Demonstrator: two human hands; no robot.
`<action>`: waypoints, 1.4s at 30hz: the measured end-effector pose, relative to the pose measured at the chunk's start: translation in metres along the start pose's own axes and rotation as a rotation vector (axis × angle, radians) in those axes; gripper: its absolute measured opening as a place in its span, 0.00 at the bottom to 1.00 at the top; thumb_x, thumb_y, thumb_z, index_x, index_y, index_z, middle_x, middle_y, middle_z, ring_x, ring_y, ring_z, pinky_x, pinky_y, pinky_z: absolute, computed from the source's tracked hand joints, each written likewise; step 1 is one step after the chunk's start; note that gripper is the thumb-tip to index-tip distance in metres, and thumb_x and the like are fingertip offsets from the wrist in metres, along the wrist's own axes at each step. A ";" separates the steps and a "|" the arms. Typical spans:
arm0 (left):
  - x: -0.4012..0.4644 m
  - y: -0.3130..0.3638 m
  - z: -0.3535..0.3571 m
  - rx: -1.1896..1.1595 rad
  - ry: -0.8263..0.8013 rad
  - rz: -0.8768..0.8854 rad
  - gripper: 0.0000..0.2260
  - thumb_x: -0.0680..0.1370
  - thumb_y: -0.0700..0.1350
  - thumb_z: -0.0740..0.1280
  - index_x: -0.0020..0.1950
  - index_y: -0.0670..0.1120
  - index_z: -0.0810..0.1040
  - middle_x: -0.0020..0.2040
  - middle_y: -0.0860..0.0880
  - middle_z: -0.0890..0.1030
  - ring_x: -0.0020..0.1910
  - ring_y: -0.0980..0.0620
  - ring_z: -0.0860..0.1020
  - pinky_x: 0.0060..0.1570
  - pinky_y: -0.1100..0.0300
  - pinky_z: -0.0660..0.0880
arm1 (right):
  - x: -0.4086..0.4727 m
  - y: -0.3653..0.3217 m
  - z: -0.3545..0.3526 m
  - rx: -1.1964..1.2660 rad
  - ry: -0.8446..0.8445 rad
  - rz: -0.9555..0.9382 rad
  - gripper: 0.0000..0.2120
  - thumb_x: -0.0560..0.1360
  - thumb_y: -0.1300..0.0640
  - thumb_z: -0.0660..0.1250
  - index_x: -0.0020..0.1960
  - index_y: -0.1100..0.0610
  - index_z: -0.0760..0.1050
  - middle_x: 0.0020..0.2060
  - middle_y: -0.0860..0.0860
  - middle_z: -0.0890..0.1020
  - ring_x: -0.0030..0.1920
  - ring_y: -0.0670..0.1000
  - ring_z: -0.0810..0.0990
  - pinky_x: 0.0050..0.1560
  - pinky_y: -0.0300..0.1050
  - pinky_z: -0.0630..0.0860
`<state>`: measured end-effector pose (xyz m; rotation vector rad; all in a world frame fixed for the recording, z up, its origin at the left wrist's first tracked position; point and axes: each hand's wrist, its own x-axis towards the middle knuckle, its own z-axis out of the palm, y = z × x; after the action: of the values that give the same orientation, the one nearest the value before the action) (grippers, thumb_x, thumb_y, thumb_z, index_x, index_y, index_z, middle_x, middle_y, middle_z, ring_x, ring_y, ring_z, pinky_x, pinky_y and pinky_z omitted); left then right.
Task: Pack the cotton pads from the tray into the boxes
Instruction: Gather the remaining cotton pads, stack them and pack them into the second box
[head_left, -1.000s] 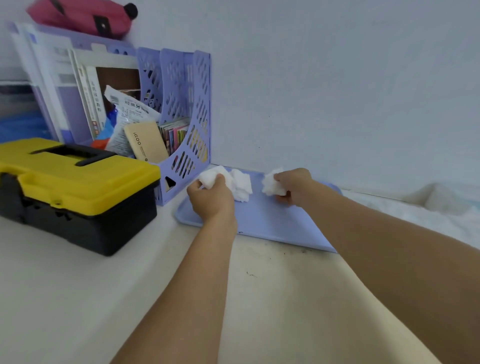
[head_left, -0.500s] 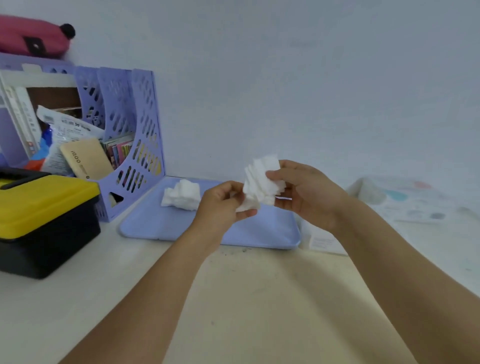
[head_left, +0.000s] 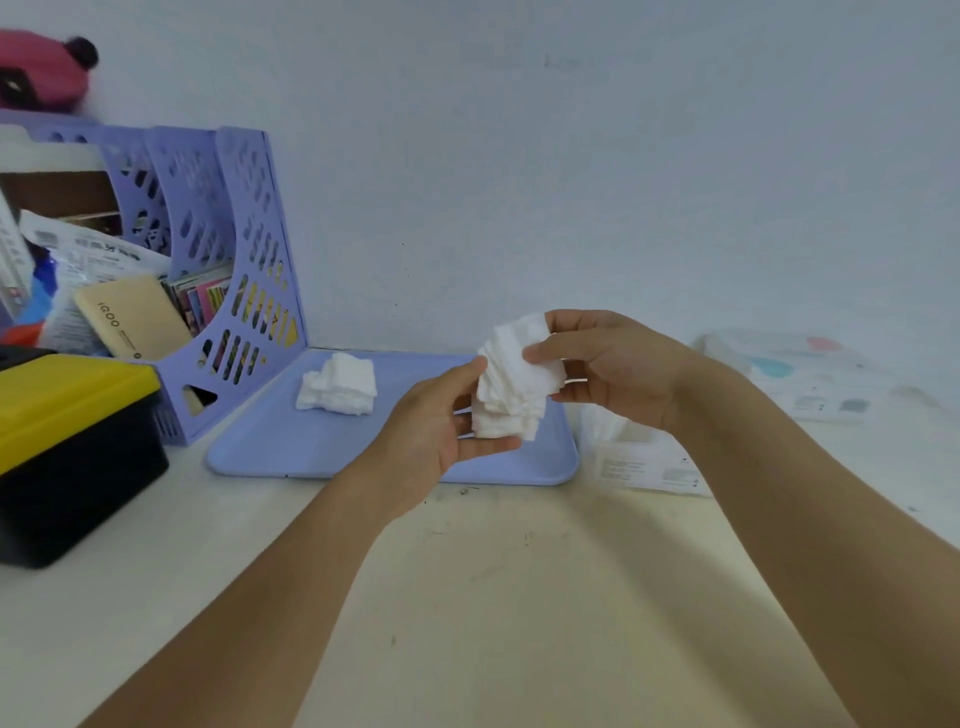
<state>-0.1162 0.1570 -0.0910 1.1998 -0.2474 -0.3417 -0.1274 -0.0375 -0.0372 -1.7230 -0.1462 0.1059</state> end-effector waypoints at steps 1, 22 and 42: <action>0.000 0.000 -0.001 -0.016 0.011 -0.001 0.16 0.83 0.50 0.61 0.58 0.40 0.82 0.54 0.40 0.85 0.50 0.43 0.85 0.48 0.47 0.84 | -0.001 -0.001 0.000 -0.001 -0.016 0.001 0.16 0.77 0.63 0.68 0.65 0.62 0.78 0.53 0.54 0.85 0.49 0.50 0.82 0.51 0.43 0.77; 0.001 -0.004 -0.001 0.040 0.086 0.069 0.09 0.83 0.39 0.63 0.58 0.39 0.81 0.56 0.41 0.85 0.54 0.47 0.84 0.53 0.55 0.82 | 0.003 0.005 0.015 -0.030 0.216 -0.215 0.05 0.76 0.63 0.72 0.51 0.60 0.81 0.45 0.53 0.84 0.45 0.51 0.83 0.52 0.47 0.79; 0.003 -0.005 0.003 0.024 0.124 0.124 0.11 0.85 0.41 0.61 0.53 0.43 0.83 0.51 0.43 0.87 0.56 0.44 0.84 0.53 0.52 0.82 | 0.001 0.003 0.022 -0.072 0.218 -0.077 0.09 0.77 0.65 0.71 0.56 0.65 0.79 0.44 0.57 0.85 0.44 0.52 0.85 0.49 0.49 0.85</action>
<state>-0.1153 0.1518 -0.0945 1.2186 -0.2177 -0.1555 -0.1297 -0.0166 -0.0433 -1.7852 -0.0556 -0.1459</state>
